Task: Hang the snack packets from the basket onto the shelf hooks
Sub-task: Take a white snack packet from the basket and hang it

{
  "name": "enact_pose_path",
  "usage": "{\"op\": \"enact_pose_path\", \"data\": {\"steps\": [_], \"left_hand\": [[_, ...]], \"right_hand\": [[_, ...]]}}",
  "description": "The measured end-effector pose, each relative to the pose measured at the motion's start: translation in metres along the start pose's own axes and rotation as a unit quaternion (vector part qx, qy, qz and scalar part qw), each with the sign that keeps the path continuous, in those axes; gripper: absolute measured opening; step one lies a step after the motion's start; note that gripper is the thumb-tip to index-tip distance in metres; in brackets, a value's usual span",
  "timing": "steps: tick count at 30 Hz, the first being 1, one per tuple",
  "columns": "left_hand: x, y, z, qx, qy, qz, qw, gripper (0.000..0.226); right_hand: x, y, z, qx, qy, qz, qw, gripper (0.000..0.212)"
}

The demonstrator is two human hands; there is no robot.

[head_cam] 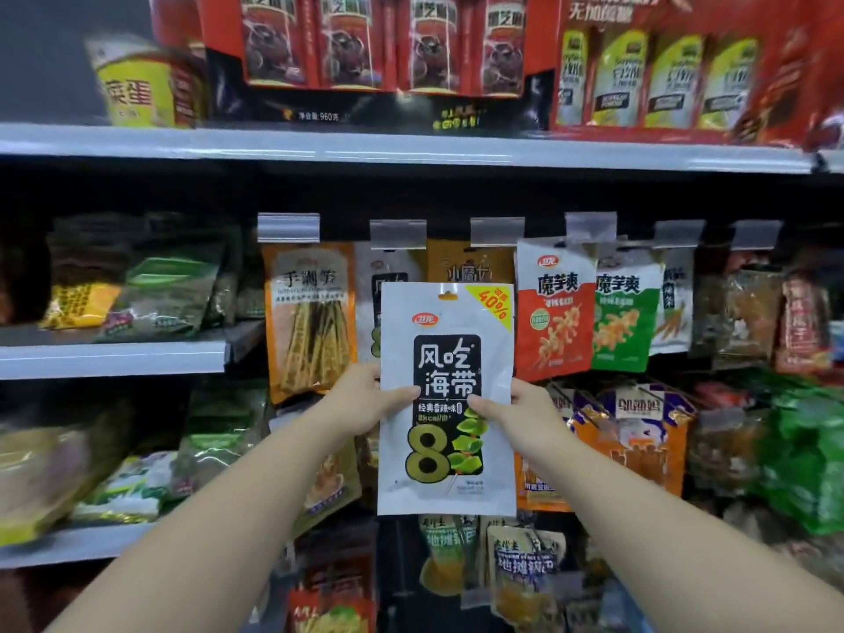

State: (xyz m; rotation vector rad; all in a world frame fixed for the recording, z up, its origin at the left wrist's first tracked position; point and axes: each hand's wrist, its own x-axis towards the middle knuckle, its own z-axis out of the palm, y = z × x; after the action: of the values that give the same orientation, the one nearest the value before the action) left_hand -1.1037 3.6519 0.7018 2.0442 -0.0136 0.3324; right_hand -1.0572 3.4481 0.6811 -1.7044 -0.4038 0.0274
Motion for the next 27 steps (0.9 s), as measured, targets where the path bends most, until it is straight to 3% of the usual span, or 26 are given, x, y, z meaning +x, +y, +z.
{"op": "enact_pose_path", "data": {"steps": [7,18,27], "left_hand": [[0.040,-0.015,-0.005,0.028,0.024,-0.048,0.998,0.013],[0.093,-0.010,-0.038,-0.025,0.138,-0.029,0.990,0.020],[0.130,-0.027,-0.063,-0.027,0.103,-0.022,0.994,0.018]], "right_hand": [[0.050,0.005,0.012,0.041,-0.013,0.005,0.999,0.018],[0.146,-0.017,0.033,0.053,-0.072,-0.095,0.991,0.015],[0.176,-0.012,0.051,0.058,-0.048,-0.081,0.994,0.014]]}}
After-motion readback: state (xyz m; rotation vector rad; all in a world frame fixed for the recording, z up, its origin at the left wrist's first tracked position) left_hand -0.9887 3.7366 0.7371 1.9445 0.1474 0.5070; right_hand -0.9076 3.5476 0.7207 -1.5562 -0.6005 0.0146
